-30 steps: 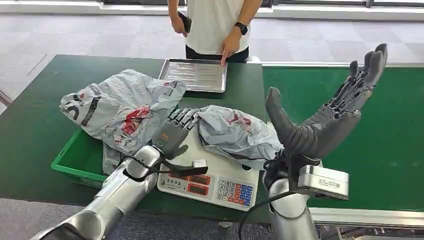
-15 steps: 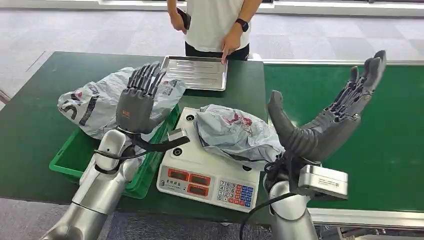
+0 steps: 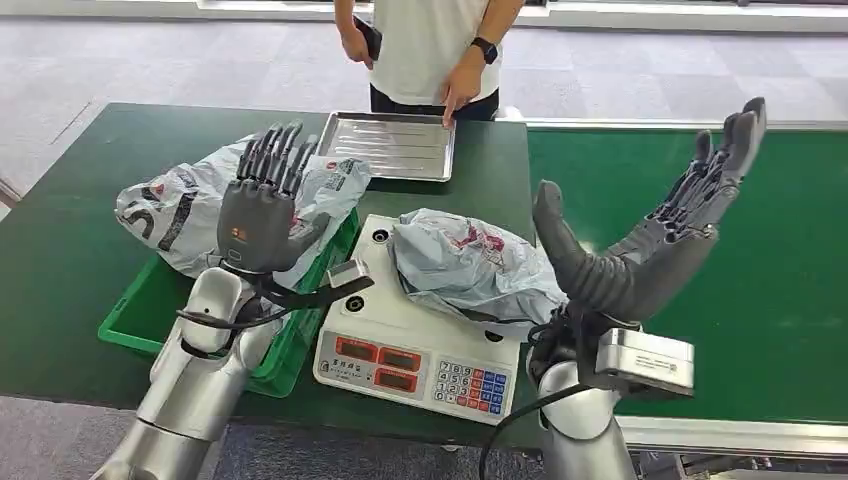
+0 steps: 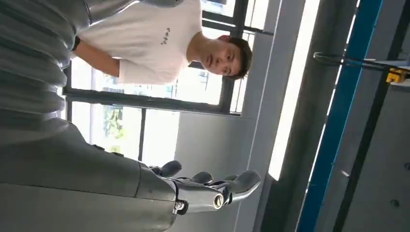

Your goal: Moved the parcel from conveyor to table for the left to box.

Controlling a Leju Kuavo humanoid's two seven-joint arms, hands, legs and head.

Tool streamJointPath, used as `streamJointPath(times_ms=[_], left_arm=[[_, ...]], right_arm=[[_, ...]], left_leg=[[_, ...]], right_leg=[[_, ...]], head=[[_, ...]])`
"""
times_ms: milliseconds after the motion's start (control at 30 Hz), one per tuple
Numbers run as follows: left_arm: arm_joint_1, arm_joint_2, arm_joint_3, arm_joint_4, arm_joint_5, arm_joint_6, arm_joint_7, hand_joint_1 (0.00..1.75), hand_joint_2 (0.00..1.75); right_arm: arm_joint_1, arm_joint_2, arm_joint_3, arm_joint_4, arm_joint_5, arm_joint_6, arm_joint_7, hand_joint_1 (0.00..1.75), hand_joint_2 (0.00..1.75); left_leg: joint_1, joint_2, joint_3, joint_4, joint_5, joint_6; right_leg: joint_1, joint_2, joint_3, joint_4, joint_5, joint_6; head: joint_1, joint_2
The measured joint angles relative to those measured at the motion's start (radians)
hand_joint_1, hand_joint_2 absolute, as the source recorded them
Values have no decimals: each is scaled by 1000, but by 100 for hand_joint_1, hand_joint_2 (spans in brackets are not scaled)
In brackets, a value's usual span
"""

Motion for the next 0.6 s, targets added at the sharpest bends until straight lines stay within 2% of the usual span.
streamJointPath(times_ms=[267,600], left_arm=[[5,-11,-12,0,-139,-81,11,0,175],[5,-19,-43,29,-152,-103,7,0,175]], right_arm=[[-8,0,0,0,-8,39,4,0,175],[-29,0,-2,5,-15,61,-1,0,175]], left_leg=[[0,0,0,0,0,0],[0,0,0,0,0,0]], right_leg=[[0,0,0,0,0,0],[0,0,-1,0,0,0]], head=[[0,0],[0,0]])
